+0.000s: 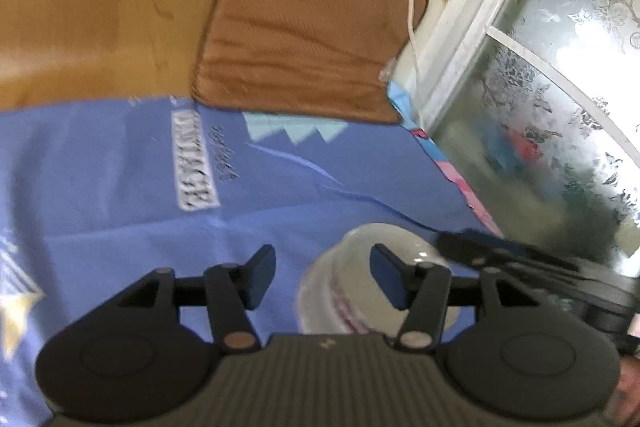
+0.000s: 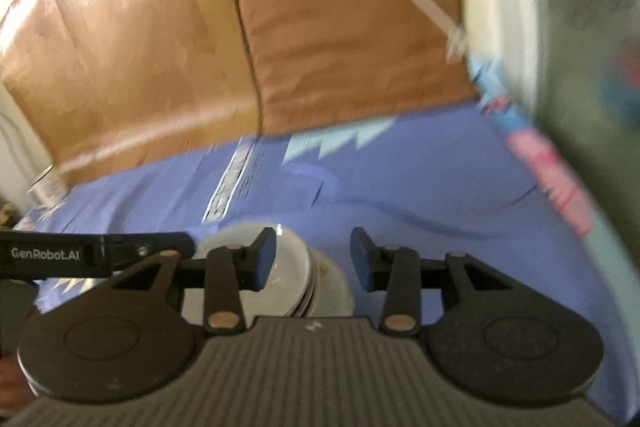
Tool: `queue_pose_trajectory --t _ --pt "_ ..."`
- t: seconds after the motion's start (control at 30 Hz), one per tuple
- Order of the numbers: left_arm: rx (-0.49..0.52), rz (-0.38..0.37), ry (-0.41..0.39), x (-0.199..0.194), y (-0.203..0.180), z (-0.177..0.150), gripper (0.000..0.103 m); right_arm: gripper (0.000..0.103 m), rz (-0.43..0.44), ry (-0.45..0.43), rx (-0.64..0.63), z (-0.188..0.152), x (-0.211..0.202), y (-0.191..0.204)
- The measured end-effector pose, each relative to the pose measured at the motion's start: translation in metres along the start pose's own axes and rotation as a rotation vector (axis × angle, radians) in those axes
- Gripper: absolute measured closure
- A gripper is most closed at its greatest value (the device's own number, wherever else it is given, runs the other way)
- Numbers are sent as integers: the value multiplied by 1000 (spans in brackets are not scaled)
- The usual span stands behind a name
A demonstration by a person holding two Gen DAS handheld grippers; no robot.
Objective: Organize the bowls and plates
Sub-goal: 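Carry the stack with both grippers and set it down on the tablecloth, then open both grippers and pull them back from the stack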
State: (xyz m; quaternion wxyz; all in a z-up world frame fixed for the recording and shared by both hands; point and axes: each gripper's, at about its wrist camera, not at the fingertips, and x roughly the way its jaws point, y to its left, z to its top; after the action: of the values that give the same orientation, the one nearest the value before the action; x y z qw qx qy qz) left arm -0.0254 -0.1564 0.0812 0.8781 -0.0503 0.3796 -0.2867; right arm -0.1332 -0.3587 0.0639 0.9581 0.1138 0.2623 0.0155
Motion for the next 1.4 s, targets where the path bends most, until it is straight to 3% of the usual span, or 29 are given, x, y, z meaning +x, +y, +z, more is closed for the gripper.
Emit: queue_pose_trajectory --t 0.03,0.2,0.27,0.33,0.43,0.53,0.83,0.9,0.97,1.1,1.3,1.4 --pt "22 29 -24 -5 0 -4 49 57 -18 -48 -8 -6 -9 3" --pt "122 144 -101 -27 -3 -28 37 16 -138 -318 -54 -53 -51 32" --pt "142 167 -118 -36 -2 -38 37 8 -183 -400 -61 -76 -64 49" --pt "151 187 -123 -42 0 -48 37 7 -217 -442 -34 -95 -73 61" --pt "152 210 -117 -49 3 -61 35 5 -194 -396 42 -113 -73 66" --pt "148 217 -116 -58 8 -75 23 5 -187 -305 56 -117 -63 75" --pt "126 243 -128 -82 24 -109 21 3 -176 -229 96 -127 -65 100" --pt "124 245 -133 -87 26 -113 16 1 -174 -232 85 -129 -69 106" --pt "125 248 -153 -93 27 -116 2 0 -167 -235 69 -130 -72 111" --pt "140 260 -174 -102 26 -117 0 0 -151 -186 52 -124 -73 114" --pt "98 240 -129 -103 36 -115 0 0 -137 -52 138 -123 -68 111" --pt "95 240 -125 -104 39 -115 0 0 -147 -46 151 -125 -71 116"
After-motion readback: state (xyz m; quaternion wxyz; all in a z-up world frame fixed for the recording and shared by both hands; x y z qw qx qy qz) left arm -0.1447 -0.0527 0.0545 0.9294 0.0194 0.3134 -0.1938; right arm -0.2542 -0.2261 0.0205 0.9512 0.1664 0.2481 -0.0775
